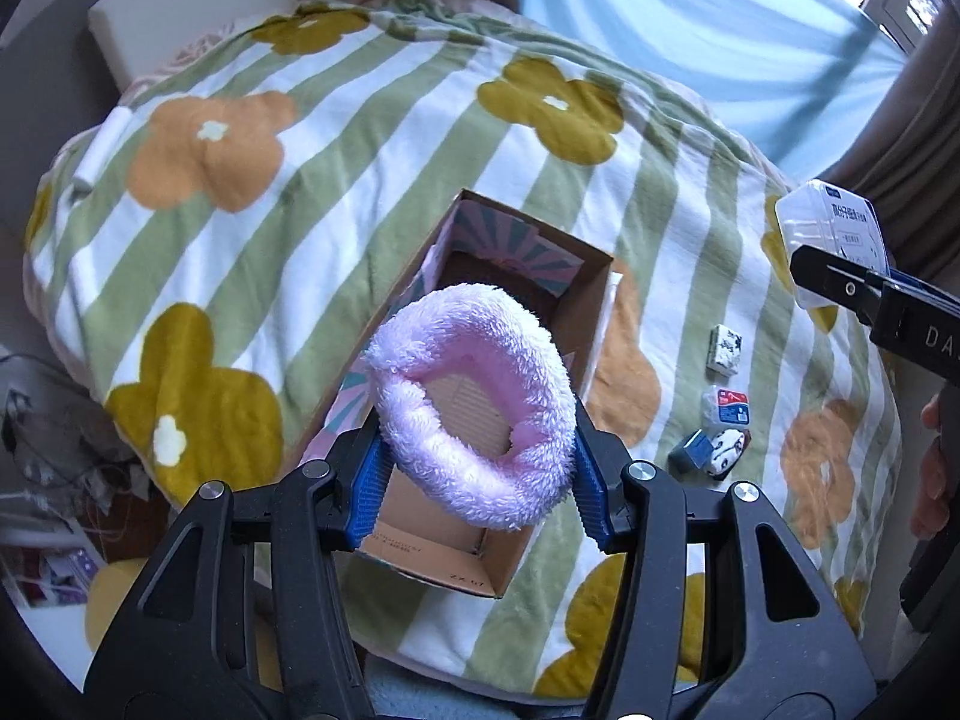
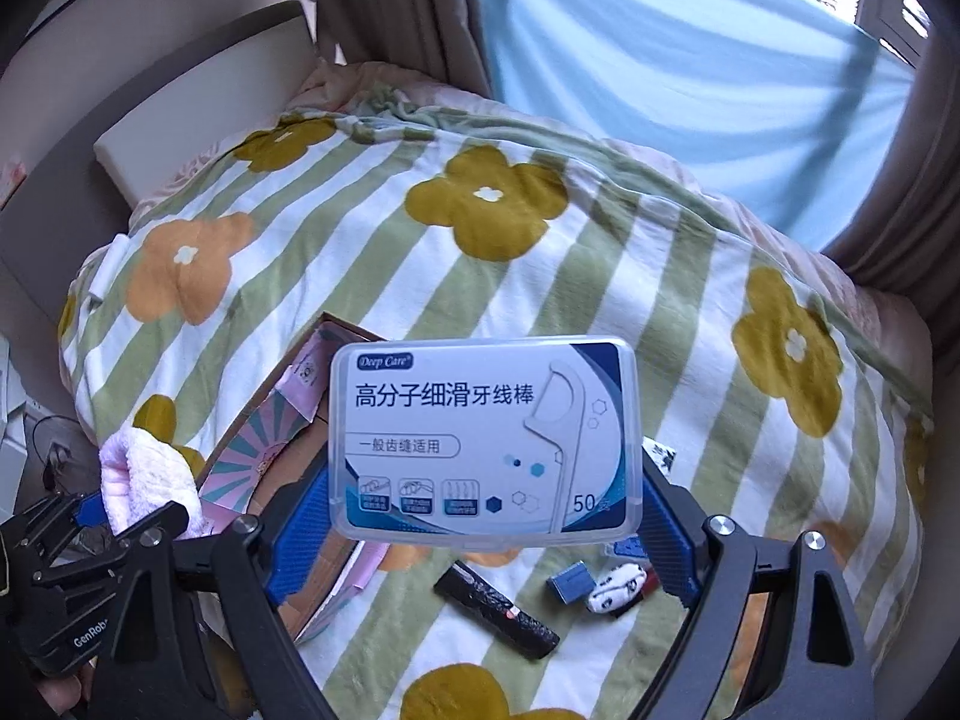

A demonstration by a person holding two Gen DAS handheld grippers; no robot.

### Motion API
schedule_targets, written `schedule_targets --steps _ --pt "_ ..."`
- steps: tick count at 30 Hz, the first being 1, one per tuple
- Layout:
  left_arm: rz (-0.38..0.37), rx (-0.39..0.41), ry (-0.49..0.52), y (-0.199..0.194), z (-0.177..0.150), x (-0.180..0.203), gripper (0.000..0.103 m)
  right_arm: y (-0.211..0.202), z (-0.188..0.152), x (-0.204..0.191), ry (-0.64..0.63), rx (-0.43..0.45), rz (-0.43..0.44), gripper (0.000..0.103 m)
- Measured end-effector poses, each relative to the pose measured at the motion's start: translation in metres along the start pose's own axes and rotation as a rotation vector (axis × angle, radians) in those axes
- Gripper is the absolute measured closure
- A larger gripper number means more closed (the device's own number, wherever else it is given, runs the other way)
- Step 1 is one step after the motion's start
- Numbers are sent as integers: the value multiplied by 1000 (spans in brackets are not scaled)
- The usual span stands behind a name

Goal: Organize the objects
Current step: 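Carry pink ring with left tool while right tool carries floss box to cardboard box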

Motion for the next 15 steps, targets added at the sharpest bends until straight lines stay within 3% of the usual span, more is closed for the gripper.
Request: schedule_targets --steps 7,15 --pt "45 -91 -105 34 -19 -13 54 63 22 -36 -185 -106 96 16" --pt "75 -178 -168 89 -33 -11 54 147 20 -65 -346 -260 209 16"
Point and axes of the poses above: each gripper's, at about its wrist camera, not at the fingertips, and y roughly the way its jaws point, x to its right, z to its top, the point moved 3 cm from there along y, roughly the way its jaws point, and after that the axes turned 12 degrees about z, right-handed, at the moved point
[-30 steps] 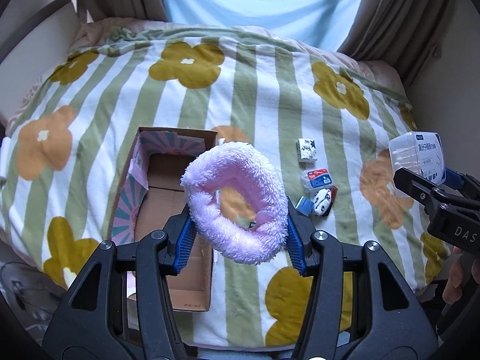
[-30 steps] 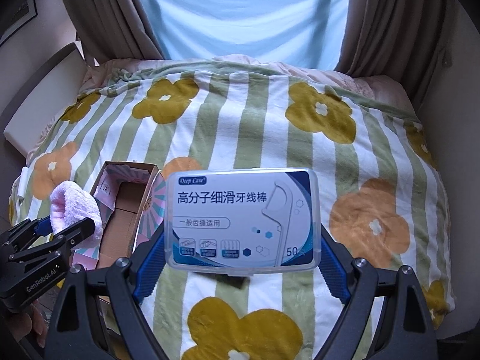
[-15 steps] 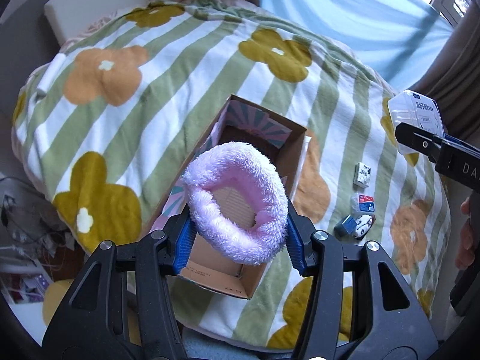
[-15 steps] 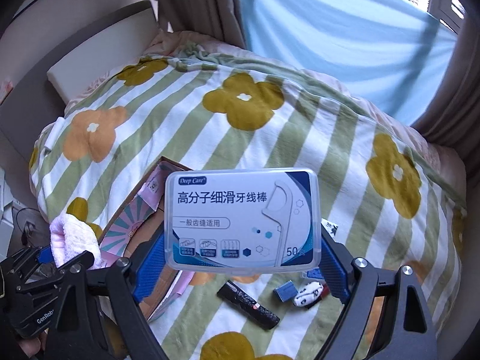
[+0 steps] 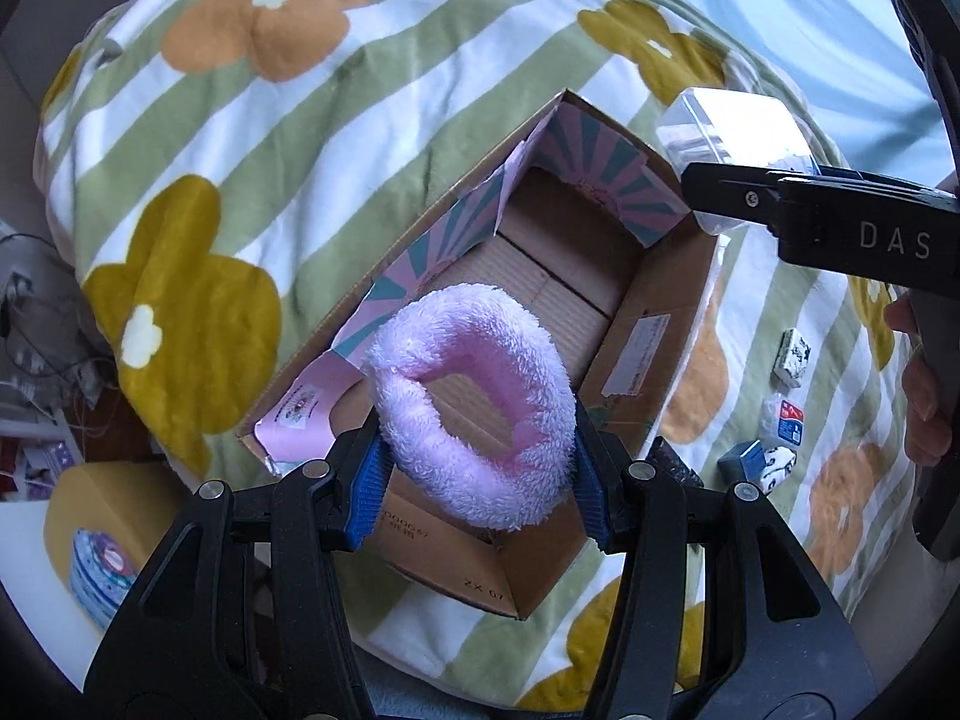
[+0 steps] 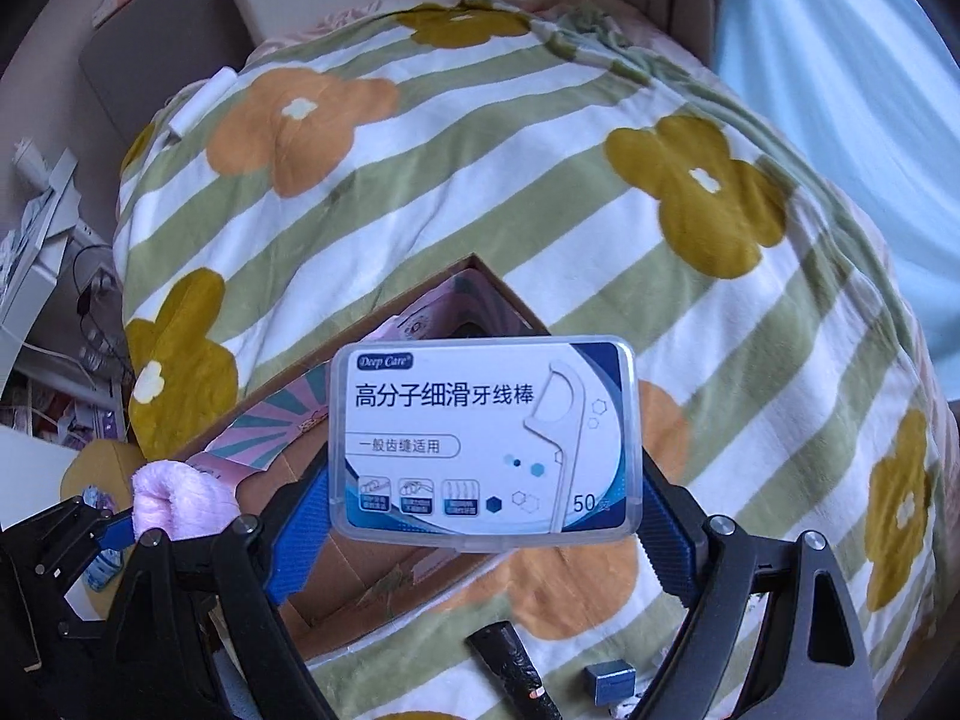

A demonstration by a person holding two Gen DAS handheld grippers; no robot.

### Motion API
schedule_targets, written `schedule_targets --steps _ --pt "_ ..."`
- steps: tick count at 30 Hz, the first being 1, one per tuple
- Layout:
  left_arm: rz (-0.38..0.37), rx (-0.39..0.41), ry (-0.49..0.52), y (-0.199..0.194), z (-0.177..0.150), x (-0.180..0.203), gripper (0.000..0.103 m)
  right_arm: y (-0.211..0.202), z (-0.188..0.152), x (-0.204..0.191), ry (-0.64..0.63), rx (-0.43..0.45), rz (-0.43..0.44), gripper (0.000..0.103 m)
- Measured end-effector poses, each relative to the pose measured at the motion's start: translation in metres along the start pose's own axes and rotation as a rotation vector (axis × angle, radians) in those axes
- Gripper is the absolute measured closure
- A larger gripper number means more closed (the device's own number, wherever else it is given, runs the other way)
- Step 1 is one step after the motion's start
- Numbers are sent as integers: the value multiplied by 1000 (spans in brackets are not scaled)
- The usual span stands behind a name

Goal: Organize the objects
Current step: 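Carry pink ring with left tool while right tool carries floss box to cardboard box, then open left tool to drop pink ring while right tool releases floss box inside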

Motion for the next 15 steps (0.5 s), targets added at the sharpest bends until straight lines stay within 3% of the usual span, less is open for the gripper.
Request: schedule_targets --steps 9,15 --pt "27 -60 -15 71 12 21 54 102 8 0 -154 -157 94 16" --pt "25 -111 -9 106 9 33 54 140 6 10 -162 -212 122 16"
Point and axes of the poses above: each gripper's, at about its wrist camera, not at the fingertips, and y roughly the way its jaws point, x to its right, z to its top, the point moved 3 cm from there along y, roughly the way its jaws point, and after that the axes turned 12 degrees about z, right-handed, at the moved point
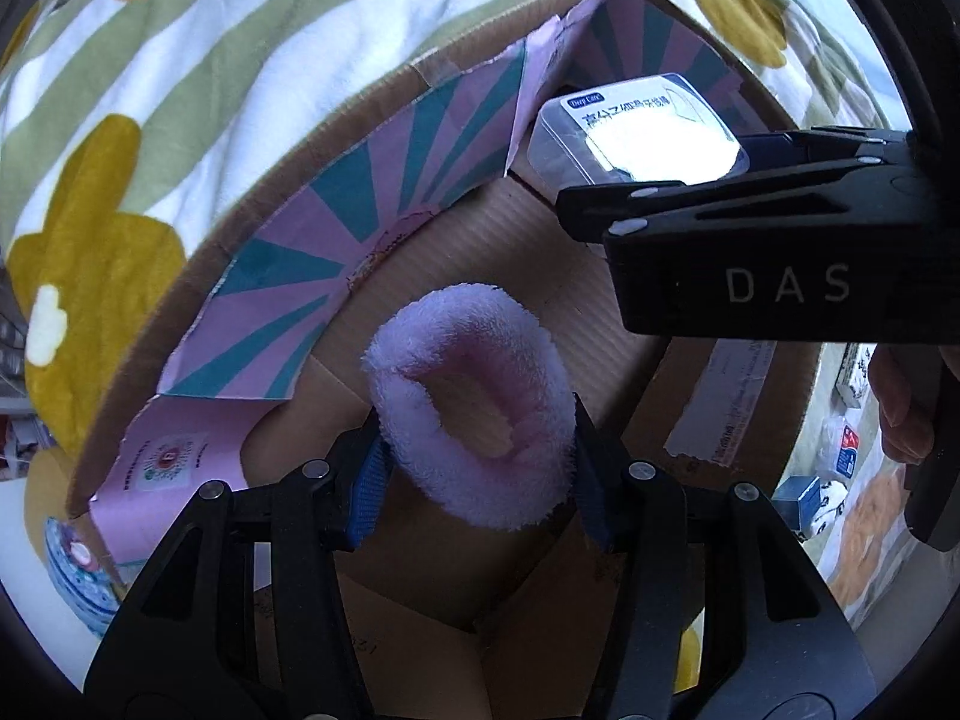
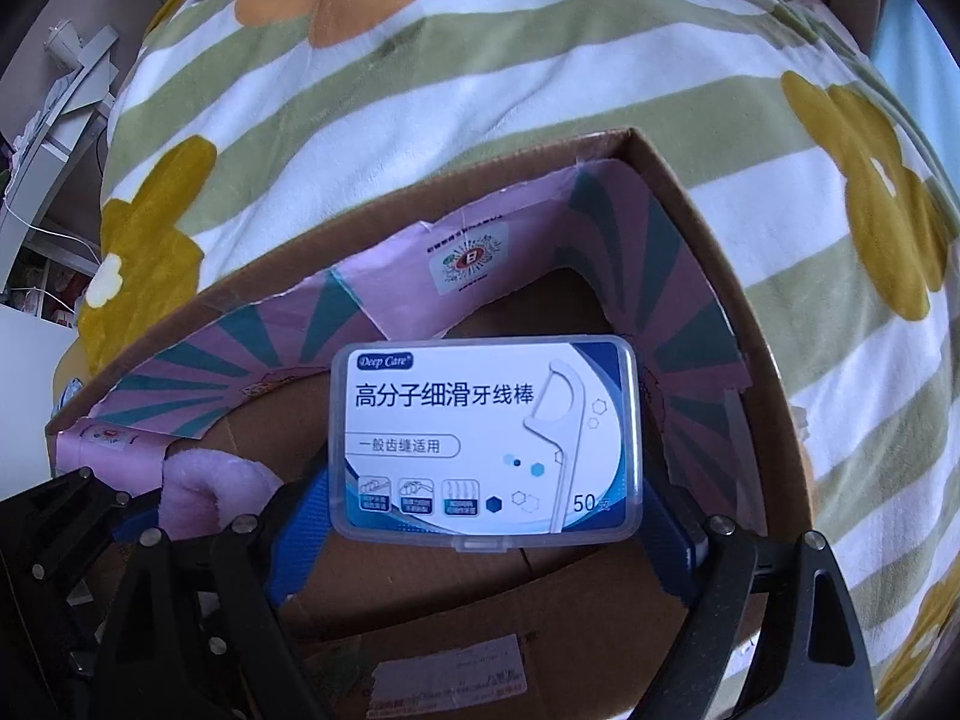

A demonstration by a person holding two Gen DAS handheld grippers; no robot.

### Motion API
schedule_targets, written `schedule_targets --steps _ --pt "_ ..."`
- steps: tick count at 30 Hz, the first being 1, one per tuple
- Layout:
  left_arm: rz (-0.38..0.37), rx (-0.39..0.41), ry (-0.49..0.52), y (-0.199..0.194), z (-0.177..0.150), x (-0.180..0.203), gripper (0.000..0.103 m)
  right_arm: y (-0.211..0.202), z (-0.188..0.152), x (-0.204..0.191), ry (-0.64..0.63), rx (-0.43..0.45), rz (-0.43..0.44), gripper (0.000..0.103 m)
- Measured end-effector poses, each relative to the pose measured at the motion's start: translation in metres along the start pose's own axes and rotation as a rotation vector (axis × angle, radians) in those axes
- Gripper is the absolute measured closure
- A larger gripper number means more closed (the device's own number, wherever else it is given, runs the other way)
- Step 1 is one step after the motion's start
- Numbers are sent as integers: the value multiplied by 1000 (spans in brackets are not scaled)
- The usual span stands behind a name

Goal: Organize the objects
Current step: 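Open left tool to drop pink ring while right tool releases floss box inside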

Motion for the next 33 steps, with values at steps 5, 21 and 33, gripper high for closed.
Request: schedule_targets --steps 5,21,33 --pt "7 -12 4 7 -3 4 54 5 0 5 -7 -8 4 16" --pt "-9 19 -25 -6 -11 8 0 4 -3 15 51 40 37 0" --pt "-3 47 -24 -31 -24 8 0 -19 -4 -2 41 40 22 0"
Point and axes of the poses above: each gripper's, at about its wrist camera, not at the fingertips, and y roughly the way its jaws point, x to its right, z to its top, the point moved 3 cm from there along y, roughly the way its jaws point, and after that the axes turned 12 degrees about z, right-handed, at the moved point
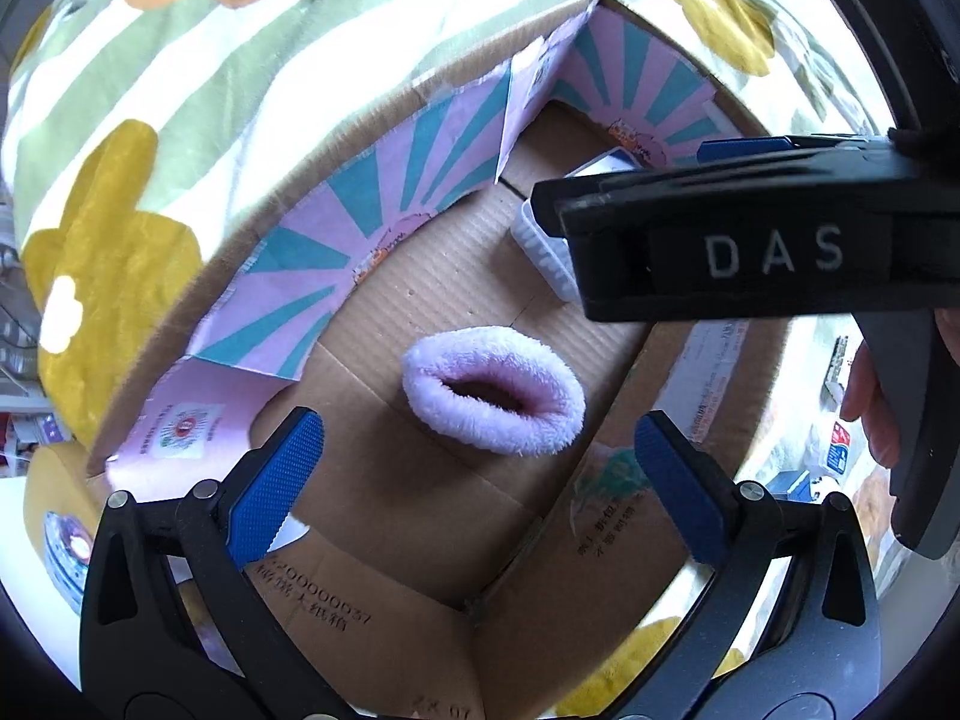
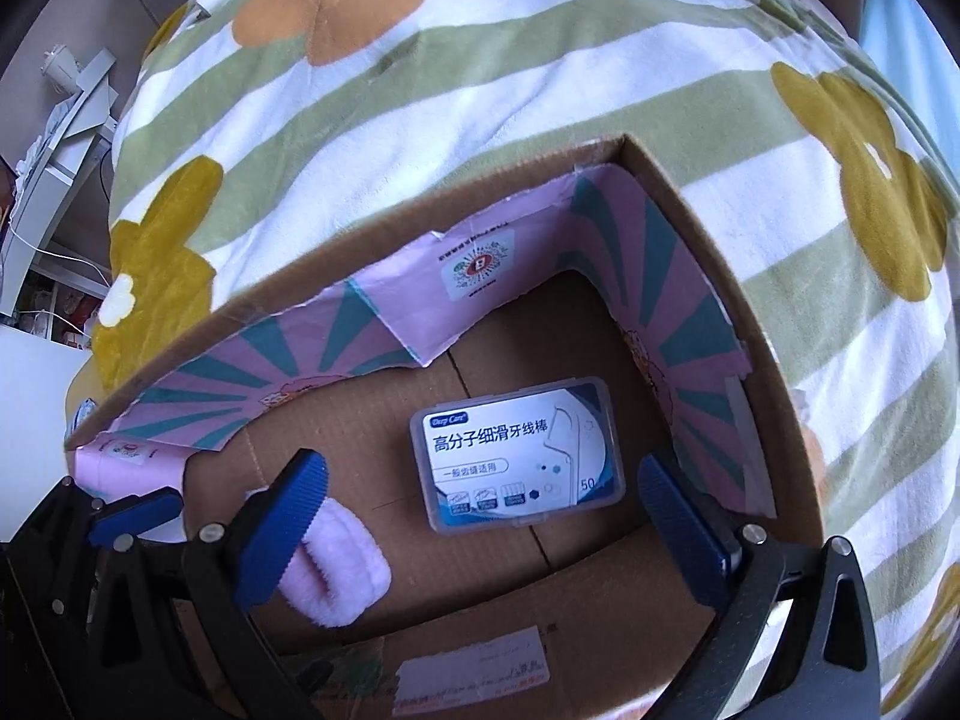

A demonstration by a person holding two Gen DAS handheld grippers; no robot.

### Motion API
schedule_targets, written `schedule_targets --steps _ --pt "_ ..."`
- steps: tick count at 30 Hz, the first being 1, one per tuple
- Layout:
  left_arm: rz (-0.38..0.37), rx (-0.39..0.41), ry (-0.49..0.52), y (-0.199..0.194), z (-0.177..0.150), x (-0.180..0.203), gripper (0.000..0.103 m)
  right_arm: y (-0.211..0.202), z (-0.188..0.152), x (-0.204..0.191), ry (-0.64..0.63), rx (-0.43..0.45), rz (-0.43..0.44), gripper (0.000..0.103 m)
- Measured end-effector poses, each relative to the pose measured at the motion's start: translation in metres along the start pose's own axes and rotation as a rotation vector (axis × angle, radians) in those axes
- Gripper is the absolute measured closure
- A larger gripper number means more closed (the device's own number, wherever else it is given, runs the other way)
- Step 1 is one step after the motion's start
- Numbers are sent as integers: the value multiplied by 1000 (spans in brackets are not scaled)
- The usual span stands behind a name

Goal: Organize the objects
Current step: 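Open left tool to drop pink ring while right tool releases floss box inside, then withdraw both tools from the box back toward the remaining items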

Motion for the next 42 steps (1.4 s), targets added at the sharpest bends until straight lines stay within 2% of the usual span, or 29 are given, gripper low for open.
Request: schedule_targets --steps 6,11,13,19,25,33,42 --pt "3 39 18 -39 -6 -14 0 -37 -9 -22 -14 29 -35 0" --pt "-2 84 62 -75 2 -19 0 -75 -20 -40 -20 68 -72 0" --pt "-7 105 90 -94 -2 -28 0 -89 -25 -48 -5 91 -79 0" --pt "-28 167 193 -136 -7 -19 0 -137 -49 -62 78 157 -120 0" --pt "-69 219 317 -170 -17 -5 0 -186 -88 -65 211 234 -183 0" --pt "-139 278 512 -199 -29 33 0 -241 -159 -62 443 335 -277 0" --pt "-208 321 691 -217 -50 78 0 -279 -240 -64 730 429 -380 0"
Point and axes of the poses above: each gripper's, at about its wrist camera, not at the fingertips, and y roughly the way its jaws point, x to its right, z to its top, the point moved 3 cm from there along y, roughly the way its jaws point, and after that the axes turned 12 degrees about z, right-handed, at the moved point
